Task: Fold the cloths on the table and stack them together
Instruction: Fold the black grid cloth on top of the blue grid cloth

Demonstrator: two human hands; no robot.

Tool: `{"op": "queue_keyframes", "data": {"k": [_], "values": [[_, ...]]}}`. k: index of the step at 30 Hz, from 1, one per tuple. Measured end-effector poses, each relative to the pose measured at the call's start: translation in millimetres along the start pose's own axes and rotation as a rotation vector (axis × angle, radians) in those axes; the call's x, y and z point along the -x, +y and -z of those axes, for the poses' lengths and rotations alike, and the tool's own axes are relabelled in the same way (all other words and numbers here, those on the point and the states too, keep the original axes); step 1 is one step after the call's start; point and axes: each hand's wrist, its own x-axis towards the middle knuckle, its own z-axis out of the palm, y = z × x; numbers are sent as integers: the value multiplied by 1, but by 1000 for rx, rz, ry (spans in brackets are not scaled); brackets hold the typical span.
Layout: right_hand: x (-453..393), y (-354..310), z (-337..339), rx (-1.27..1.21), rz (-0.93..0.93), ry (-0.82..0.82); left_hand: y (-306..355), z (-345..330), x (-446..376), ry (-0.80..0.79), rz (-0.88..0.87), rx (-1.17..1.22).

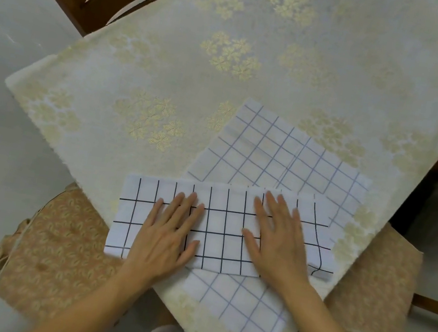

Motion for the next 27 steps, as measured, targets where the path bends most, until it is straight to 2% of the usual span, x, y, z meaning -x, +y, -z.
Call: {"op": "queue_keyframes", "data": {"k": [4, 9, 14, 21, 27], "values": [[-15, -4, -22, 44, -14, -119, -14, -7, -8, 9, 99, 5], [-18, 28, -25, 76, -22, -135, -35, -12, -3, 20, 187, -3], [-19, 56, -13, 87, -87, -143, -33, -11, -5, 18, 210, 8], [-1, 19, -15, -23, -2, -125, 7, -10, -14, 2, 62, 17], [10, 72, -20, 47, -106, -128, -30, -10, -5, 3, 208, 22]]}}
